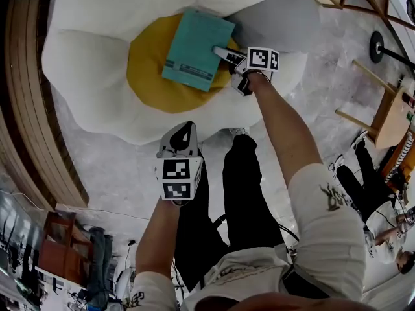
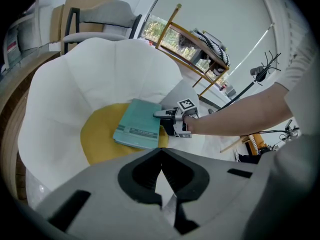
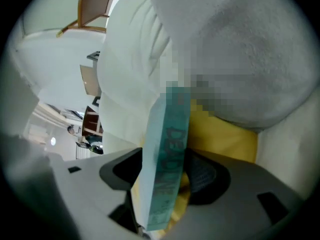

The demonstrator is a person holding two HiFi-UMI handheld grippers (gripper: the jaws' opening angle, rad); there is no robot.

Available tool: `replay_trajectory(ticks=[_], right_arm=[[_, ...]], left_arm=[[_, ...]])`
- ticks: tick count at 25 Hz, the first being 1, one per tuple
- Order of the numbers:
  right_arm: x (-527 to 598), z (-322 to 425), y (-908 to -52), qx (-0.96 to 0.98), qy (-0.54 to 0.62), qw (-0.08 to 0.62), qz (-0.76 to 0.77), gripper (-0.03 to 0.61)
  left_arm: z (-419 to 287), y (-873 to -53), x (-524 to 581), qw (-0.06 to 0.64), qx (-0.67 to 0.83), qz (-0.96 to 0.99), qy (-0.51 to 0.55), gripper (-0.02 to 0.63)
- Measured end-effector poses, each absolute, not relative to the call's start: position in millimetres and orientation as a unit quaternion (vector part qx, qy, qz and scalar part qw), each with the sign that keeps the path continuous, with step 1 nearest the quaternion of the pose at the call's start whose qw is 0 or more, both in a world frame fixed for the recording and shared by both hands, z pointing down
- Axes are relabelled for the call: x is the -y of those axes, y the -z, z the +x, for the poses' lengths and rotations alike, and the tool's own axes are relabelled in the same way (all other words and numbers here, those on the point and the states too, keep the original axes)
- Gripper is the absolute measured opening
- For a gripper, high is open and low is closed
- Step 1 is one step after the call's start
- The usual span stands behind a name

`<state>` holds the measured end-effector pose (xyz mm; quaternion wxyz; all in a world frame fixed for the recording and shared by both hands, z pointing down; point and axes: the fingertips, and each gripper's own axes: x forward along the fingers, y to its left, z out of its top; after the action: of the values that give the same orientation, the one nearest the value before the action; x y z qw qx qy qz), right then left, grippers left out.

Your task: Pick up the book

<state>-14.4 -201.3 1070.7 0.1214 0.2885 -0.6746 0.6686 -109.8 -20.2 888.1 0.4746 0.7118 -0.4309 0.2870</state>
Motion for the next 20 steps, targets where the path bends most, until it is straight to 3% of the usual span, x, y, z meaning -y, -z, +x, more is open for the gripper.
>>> replay_trajectory(ticks=[3,12,20], right_arm=[[195.8,-28.1,-1060.3,0.674,-0.685,0.091,0.261,0.279],[138.1,-121.7,-1033.5,0.684,-0.708,0.098,0.145,0.271],[142.4,-143.1,-1017.9,0.69,-0.696,0.078,0.183,0.187]], left_arm=[[-102.8,-887.3,16.5,0.474,0.421,0.717,-0.288,0.018],[-105.6,-879.2,9.5,0.474,0.411,0.725,-0.284,0.018],[-131.9,-872.1,9.2,0.477,0.436,0.713,-0.273,0.018]])
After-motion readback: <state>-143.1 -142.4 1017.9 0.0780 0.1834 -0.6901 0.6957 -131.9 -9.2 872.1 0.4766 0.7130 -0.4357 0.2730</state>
